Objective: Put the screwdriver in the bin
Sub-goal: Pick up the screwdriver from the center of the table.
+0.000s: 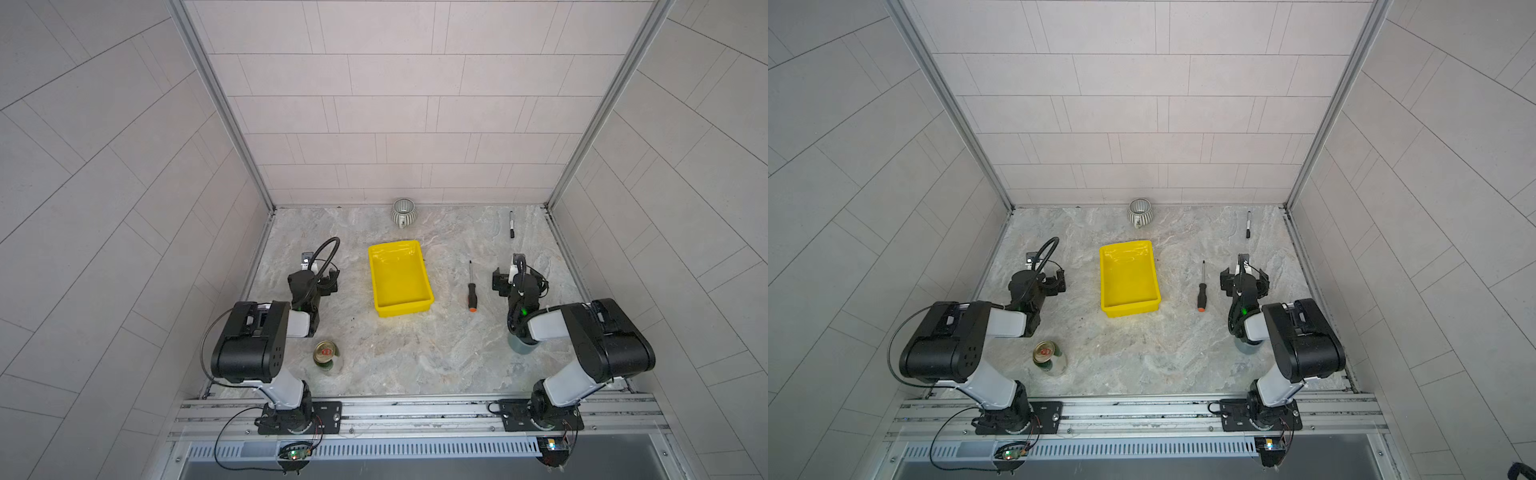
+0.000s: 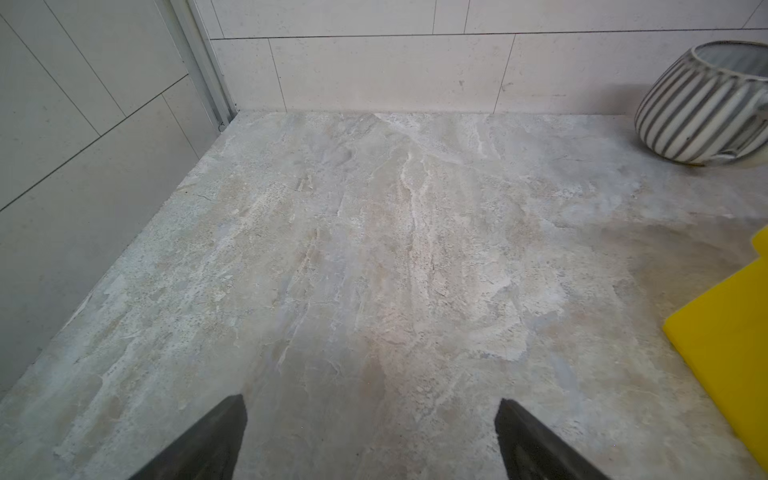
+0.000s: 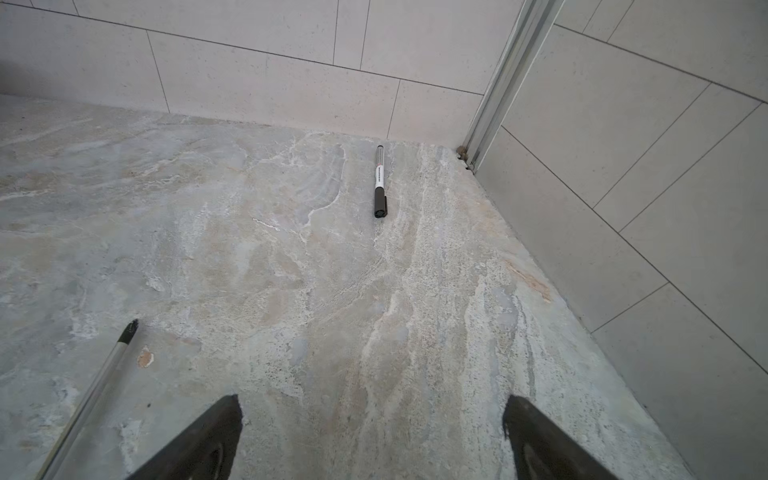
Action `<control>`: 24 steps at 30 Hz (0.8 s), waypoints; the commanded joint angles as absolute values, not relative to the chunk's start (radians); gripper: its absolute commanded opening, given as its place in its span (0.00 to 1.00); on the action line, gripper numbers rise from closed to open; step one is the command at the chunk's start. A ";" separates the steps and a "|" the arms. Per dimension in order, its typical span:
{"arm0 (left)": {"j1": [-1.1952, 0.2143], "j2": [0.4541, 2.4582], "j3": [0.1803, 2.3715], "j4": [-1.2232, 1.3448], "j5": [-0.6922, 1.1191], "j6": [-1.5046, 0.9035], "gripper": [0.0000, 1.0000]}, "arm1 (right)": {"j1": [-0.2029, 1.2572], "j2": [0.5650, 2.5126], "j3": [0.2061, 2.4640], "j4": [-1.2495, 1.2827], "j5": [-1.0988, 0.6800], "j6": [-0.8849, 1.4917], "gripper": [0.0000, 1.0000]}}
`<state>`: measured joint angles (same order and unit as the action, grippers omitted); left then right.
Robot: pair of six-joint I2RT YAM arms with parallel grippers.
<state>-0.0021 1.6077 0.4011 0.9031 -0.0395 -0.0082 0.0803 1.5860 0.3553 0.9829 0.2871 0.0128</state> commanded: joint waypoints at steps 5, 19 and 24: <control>0.001 1.585 0.397 0.920 -0.022 -0.010 1.00 | 0.080 1.582 0.358 0.985 0.282 0.020 0.99; 0.021 1.586 0.390 0.935 0.020 -0.020 1.00 | 0.080 1.581 0.358 0.986 0.281 0.020 0.99; 0.022 1.586 0.390 0.935 0.020 -0.020 1.00 | 0.080 1.581 0.356 0.987 0.281 0.019 0.99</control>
